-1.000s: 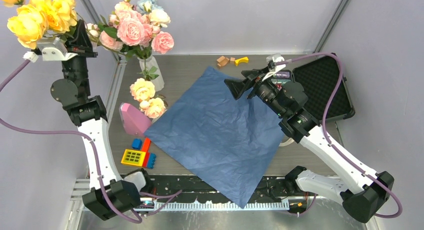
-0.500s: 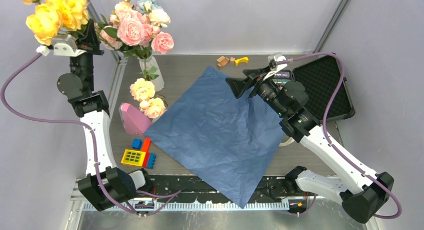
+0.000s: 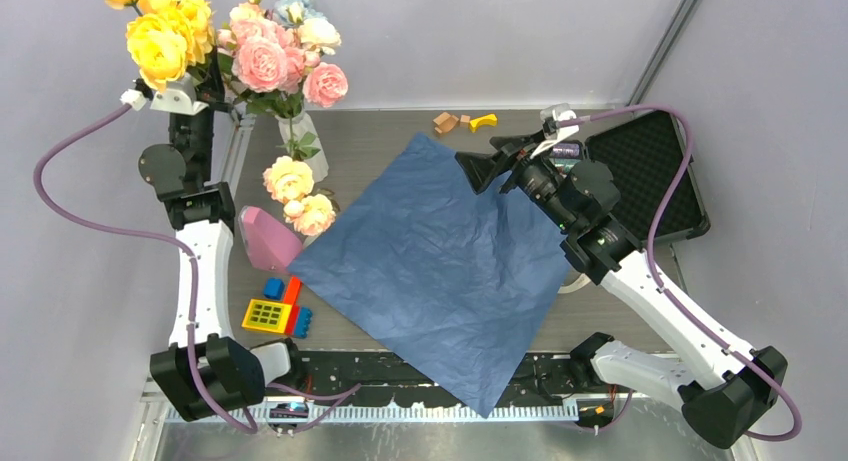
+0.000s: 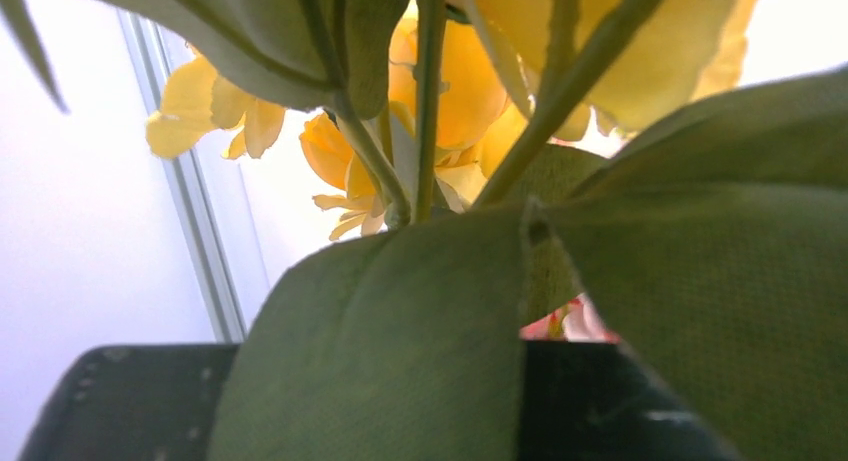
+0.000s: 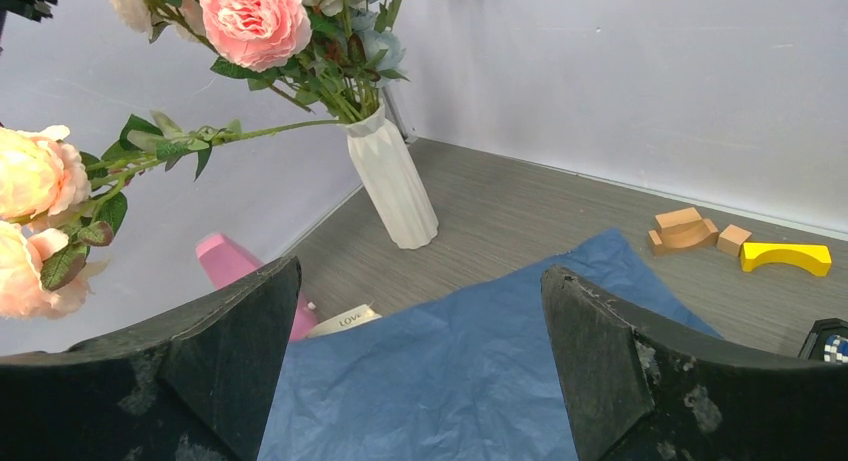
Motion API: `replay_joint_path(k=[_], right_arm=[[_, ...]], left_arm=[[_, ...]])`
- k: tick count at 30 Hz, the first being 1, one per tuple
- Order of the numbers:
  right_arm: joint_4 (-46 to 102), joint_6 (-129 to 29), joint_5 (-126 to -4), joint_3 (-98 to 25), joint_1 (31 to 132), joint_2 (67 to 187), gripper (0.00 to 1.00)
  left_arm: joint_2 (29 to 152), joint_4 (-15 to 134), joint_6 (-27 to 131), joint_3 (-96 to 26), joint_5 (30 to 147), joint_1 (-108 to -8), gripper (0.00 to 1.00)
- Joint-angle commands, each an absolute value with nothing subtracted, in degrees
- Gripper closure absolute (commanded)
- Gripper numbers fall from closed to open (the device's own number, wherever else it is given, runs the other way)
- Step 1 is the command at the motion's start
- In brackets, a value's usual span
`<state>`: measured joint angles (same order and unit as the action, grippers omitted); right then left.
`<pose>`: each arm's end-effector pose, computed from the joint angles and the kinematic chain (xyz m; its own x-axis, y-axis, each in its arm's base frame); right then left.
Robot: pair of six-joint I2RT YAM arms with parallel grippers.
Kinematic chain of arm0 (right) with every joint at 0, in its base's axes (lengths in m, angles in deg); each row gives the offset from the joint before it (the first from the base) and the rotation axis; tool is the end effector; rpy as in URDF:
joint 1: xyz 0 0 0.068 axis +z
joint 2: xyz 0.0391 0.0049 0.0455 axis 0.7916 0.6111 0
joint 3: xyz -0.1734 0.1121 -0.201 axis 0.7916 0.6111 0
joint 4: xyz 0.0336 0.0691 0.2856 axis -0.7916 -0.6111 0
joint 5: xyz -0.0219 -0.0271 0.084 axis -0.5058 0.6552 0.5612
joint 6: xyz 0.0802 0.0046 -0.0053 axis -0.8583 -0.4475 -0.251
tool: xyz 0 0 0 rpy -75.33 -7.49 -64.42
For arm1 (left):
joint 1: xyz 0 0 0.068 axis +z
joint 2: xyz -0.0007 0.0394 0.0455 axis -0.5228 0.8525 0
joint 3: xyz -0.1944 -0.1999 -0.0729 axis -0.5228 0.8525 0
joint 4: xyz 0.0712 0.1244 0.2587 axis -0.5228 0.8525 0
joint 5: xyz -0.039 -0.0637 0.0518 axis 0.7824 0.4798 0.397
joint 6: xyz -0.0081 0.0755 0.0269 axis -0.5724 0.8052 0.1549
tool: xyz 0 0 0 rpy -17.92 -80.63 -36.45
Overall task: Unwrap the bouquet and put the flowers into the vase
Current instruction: Insert the fake flower into the vase.
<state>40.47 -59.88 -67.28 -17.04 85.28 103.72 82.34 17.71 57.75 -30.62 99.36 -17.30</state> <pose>0.2445 0.1659 0.4249 -0.0420 0.3140 -0.9485 -0.6292 0.7291 0.2692 0.2899 0.0501 0.5301 0.6700 0.0738 -0.7386 0.0621 0.9860 0.1549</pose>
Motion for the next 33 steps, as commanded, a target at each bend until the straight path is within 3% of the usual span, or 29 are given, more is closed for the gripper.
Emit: replay_joint_path(k=[1, 33], right_arm=[[43.9, -60.6, -66.5, -17.9, 84.7, 103.8, 0.05], [44.7, -63.1, -64.5, -19.8, 83.5, 106.2, 0.05]], left_arm=[[81.0, 14.0, 62.2, -28.6, 96.9, -17.5, 1.0], [84.8, -2.4, 55.7, -21.2, 91.0, -17.6, 1.0]])
